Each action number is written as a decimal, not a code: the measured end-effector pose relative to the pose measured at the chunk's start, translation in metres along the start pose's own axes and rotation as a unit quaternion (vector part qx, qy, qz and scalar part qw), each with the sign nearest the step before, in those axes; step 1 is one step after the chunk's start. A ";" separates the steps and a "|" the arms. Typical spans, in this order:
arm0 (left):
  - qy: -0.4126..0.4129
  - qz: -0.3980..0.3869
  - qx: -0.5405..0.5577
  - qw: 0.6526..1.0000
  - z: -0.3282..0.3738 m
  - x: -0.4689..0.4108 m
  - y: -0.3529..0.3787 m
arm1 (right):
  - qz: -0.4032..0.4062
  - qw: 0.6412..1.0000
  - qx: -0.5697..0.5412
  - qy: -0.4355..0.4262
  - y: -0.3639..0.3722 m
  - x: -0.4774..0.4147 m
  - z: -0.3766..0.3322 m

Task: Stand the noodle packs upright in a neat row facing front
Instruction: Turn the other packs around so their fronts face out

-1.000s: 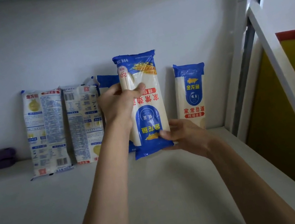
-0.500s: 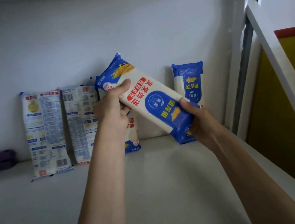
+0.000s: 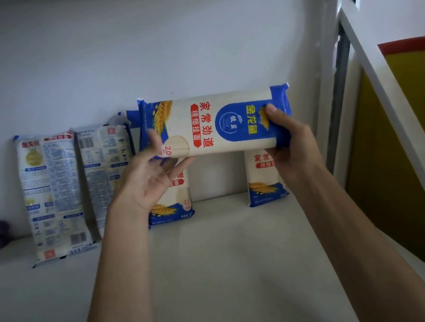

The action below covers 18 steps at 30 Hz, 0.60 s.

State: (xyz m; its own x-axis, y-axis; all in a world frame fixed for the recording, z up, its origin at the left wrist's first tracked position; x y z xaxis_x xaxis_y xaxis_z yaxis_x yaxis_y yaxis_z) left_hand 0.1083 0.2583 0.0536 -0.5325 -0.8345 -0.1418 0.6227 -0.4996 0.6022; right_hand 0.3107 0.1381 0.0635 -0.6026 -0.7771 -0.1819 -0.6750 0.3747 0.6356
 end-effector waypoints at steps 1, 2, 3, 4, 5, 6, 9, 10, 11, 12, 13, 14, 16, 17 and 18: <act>-0.006 -0.025 -0.002 1.000 -0.002 0.000 -0.006 | 0.006 1.000 0.001 -0.007 0.001 0.002 -0.005; -0.017 -0.036 -0.022 0.999 -0.005 0.000 -0.009 | 0.014 1.000 0.004 -0.012 0.002 0.004 -0.010; -0.034 -0.032 -0.062 0.997 -0.009 0.001 -0.010 | 0.022 1.000 0.008 -0.016 0.001 0.005 -0.015; -0.048 -0.018 -0.116 0.992 -0.011 0.001 -0.012 | 0.030 0.999 0.017 -0.019 -0.001 0.006 -0.021; -0.048 0.004 -0.172 0.984 -0.010 0.000 -0.013 | 0.035 0.999 0.027 -0.021 -0.002 0.006 -0.026; -0.029 0.022 -0.223 0.974 -0.007 -0.002 -0.013 | 0.037 0.998 0.042 -0.024 -0.004 0.007 -0.030; 0.109 0.020 -0.373 0.921 0.015 -0.002 0.003 | 0.044 0.993 0.097 -0.041 -0.013 0.006 -0.042; 0.137 0.005 -0.424 0.895 0.019 0.000 0.014 | 0.045 0.990 0.125 -0.053 -0.015 0.006 -0.046; 0.150 -0.018 -0.469 0.870 0.019 0.002 0.027 | 0.043 0.985 0.155 -0.064 -0.015 0.007 -0.049; 0.147 -0.045 -0.502 0.851 0.015 0.004 0.041 | 0.037 0.979 0.187 -0.075 -0.014 0.007 -0.052; 0.131 -0.074 -0.521 0.840 0.008 0.004 0.052 | 0.029 0.973 0.213 -0.085 -0.012 0.009 -0.055; 0.105 -0.102 -0.525 0.839 -0.002 0.004 0.061 | 0.017 0.967 0.236 -0.093 -0.009 0.010 -0.057; 0.038 -0.145 -0.507 0.849 -0.022 0.001 0.067 | -0.008 0.961 0.258 -0.099 -0.002 0.012 -0.058; 0.014 -0.157 -0.506 0.848 -0.029 -0.001 0.066 | -0.017 0.960 0.264 -0.098 0.001 0.013 -0.057; -0.001 -0.163 -0.512 0.843 -0.034 -0.002 0.064 | -0.023 0.957 0.271 -0.097 0.004 0.014 -0.056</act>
State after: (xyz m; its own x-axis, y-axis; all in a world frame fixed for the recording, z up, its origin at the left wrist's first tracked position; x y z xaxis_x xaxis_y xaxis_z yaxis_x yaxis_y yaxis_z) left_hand 0.1685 0.2198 0.0658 -0.7720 -0.6134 -0.1664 0.6105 -0.6429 -0.4625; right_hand 0.3237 0.1006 0.1052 -0.5988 -0.7100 -0.3707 -0.7930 0.5904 0.1503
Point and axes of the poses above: each hand's wrist, its own x-axis away from the middle knuckle, its own y-axis out of the palm, z = x × y, the point moved 5 cm from there along -x, towards the middle knuckle
